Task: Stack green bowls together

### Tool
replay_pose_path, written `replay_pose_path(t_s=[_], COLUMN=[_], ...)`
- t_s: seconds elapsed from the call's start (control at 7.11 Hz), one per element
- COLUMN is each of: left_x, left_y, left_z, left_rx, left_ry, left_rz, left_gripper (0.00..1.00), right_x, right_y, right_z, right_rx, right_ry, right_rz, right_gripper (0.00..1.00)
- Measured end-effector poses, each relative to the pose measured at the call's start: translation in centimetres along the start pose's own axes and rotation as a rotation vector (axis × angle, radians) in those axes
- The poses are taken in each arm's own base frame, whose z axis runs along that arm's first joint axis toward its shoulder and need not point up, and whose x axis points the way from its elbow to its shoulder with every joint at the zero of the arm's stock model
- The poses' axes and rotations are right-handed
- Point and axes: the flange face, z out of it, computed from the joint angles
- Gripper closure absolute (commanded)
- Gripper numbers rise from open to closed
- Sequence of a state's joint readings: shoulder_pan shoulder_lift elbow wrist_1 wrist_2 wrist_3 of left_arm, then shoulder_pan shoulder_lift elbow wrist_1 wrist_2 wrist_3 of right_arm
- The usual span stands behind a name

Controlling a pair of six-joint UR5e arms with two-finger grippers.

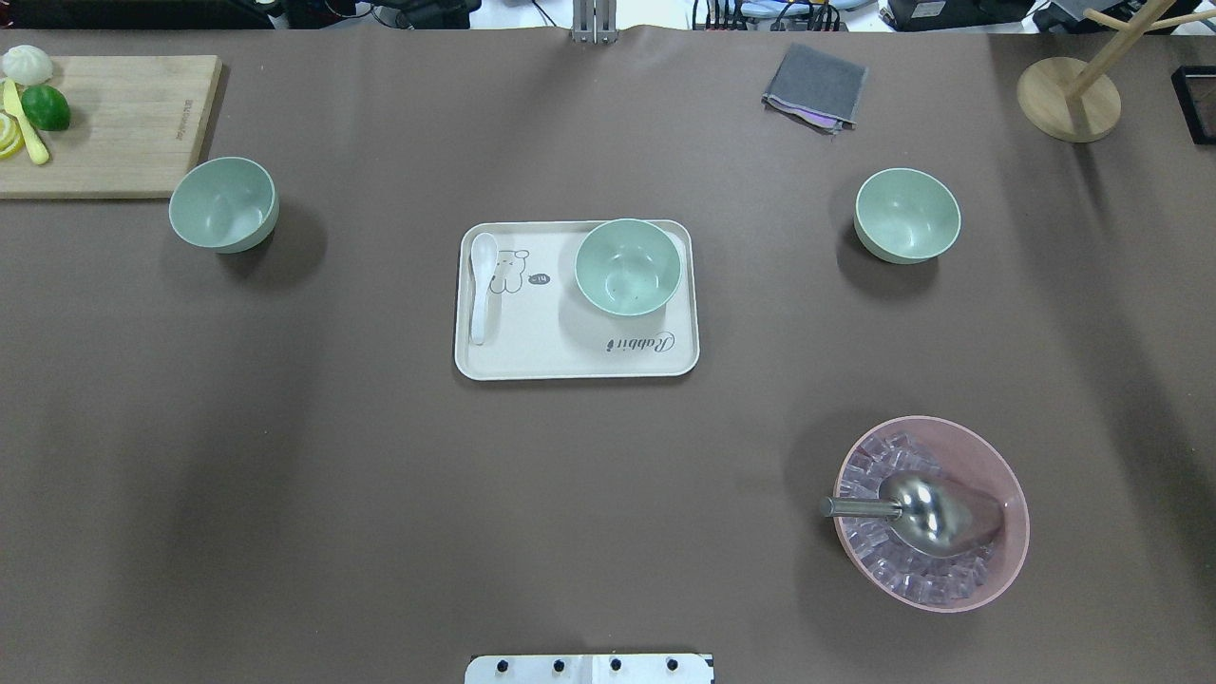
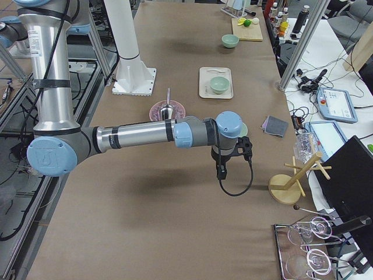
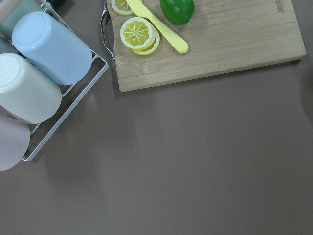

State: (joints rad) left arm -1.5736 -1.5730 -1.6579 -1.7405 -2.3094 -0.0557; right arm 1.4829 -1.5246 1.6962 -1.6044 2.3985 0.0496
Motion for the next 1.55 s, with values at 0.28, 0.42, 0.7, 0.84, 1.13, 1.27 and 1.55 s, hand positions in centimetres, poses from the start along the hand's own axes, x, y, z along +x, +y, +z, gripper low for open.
replay_pose_path(t_s=[0.28, 0.42, 0.7, 0.84, 1.13, 1.27, 1.55], left_x=[3.2, 7.3, 16.3, 19.1, 23.7, 25.2, 26.6], left_y=[-3.0, -5.7, -9.7, -11.5, -12.0, -11.5, -10.7], left_z=[-0.4, 0.4, 4.9, 8.6, 16.9, 19.4, 21.1], left_rx=[0.029, 0.024, -0.018, -0.012, 0.025, 0.036, 0.034], left_ry=[0.02, 0.042, 0.085, 0.101, 0.093, 0.074, 0.066], left_rz=[-0.075, -0.136, -0.184, -0.191, -0.175, -0.162, -0.141], left_gripper=[0.02, 0.02, 0.02, 0.02, 0.14, 0.6, 1.0], right_x=[-1.1, -2.0, -3.0, -3.4, -4.2, -4.5, -5.1], right_y=[-0.8, -1.5, -2.3, -2.6, -3.1, -3.3, -3.7], right_z=[0.4, 0.5, 0.8, 0.8, 0.8, 0.9, 0.9], right_rx=[-0.005, -0.006, -0.004, -0.002, 0.001, 0.0, 0.001], right_ry=[0.009, 0.012, 0.035, 0.043, 0.042, 0.042, 0.041], right_rz=[0.03, 0.046, 0.047, 0.055, 0.089, 0.093, 0.088], right_gripper=[0.0, 0.0, 0.0, 0.0, 0.0, 0.0, 0.0])
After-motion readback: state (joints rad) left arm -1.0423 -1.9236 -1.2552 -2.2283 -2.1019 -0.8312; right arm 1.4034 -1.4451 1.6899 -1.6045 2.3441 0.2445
